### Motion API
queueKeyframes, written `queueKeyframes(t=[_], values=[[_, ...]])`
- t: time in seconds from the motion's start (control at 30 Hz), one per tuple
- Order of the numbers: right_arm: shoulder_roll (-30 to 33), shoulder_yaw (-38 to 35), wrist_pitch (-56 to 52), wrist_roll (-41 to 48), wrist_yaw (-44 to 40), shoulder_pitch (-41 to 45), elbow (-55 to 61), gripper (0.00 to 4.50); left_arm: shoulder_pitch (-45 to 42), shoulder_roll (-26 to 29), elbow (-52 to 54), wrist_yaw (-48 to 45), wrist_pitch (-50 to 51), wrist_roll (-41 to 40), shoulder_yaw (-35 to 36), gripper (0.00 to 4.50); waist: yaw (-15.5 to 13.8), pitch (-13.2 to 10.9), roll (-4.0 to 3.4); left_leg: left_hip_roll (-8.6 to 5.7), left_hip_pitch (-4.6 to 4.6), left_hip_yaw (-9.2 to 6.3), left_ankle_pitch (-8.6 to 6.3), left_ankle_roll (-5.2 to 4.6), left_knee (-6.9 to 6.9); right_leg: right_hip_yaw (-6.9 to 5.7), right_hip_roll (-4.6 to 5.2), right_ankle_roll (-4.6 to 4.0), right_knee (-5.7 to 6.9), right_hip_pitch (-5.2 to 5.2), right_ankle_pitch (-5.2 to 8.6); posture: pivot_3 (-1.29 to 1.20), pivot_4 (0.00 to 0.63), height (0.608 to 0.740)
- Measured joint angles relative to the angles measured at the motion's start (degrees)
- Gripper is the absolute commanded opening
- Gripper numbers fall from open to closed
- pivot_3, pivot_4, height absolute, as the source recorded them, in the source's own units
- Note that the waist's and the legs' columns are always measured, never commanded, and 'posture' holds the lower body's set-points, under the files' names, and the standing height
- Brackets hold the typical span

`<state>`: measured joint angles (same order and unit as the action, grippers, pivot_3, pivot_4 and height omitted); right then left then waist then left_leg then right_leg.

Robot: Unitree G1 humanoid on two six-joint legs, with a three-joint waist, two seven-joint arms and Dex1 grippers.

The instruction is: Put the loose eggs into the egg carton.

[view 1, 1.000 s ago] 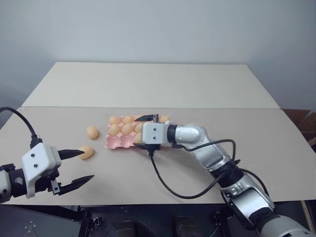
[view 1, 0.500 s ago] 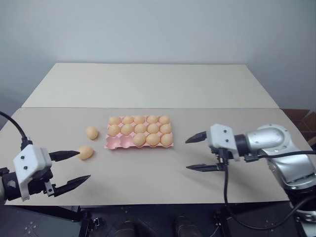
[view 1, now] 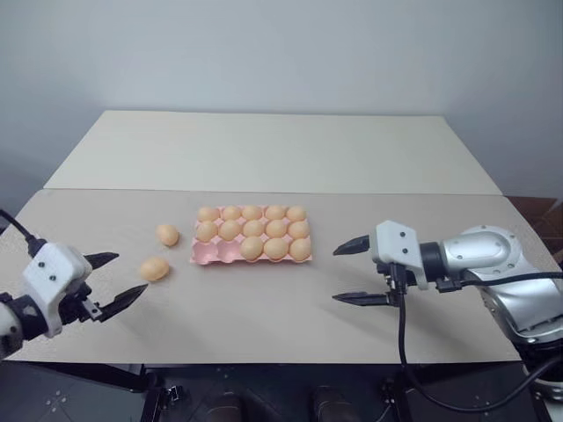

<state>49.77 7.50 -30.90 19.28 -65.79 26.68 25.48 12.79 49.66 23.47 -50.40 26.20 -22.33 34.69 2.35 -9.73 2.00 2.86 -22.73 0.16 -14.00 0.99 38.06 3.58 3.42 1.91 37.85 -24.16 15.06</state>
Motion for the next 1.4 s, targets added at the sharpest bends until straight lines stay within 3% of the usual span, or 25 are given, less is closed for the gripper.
queueKeyframes(t=[0.43,0.83,0.93,1.1,1.4], values=[[-1.4,1.0,-5.3,0.1,6.8,0.9,5.0,4.46,-16.8,0.5,-21.1,-2.0,-5.9,5.0,-16.3,4.06,-0.2,0.0,0.00,-0.01,-0.08,0.00,0.00,0.00,0.00,-0.02,0.00,0.00,0.03,-0.07,0.00,0.00,0.150,0.740],[-2.0,0.9,-8.8,0.1,12.2,0.4,6.9,4.46,-25.5,-0.3,-35.8,-6.2,-8.9,7.7,-24.7,4.06,-0.2,0.0,0.01,-0.01,-0.12,-0.01,0.00,0.00,0.02,-0.04,0.00,0.00,0.07,-0.10,0.00,0.00,0.150,0.740],[-2.0,0.8,-9.1,0.1,13.3,-0.1,7.3,4.50,-27.1,-1.0,-37.9,-5.1,-10.1,8.8,-25.0,3.49,-0.2,0.0,0.01,-0.01,-0.10,-0.01,0.00,0.00,0.02,-0.03,0.01,0.01,0.11,-0.09,0.00,0.00,0.150,0.740],[-2.0,0.8,-9.4,0.1,14.2,-0.1,7.5,4.50,-28.4,-1.5,-39.7,-4.9,-10.4,9.0,-25.4,1.90,-0.1,0.0,0.01,-0.01,-0.09,-0.01,0.00,0.00,0.03,-0.03,0.00,0.01,0.11,-0.08,0.00,0.00,0.150,0.740],[-1.9,0.8,-9.5,0.0,14.8,-0.2,7.6,4.50,-23.3,0.6,-34.0,-7.8,-10.3,7.5,-24.5,1.79,0.1,0.0,0.01,-0.01,-0.10,-0.01,0.01,0.00,0.03,-0.02,0.01,0.01,0.11,-0.09,0.00,0.00,0.150,0.740]])
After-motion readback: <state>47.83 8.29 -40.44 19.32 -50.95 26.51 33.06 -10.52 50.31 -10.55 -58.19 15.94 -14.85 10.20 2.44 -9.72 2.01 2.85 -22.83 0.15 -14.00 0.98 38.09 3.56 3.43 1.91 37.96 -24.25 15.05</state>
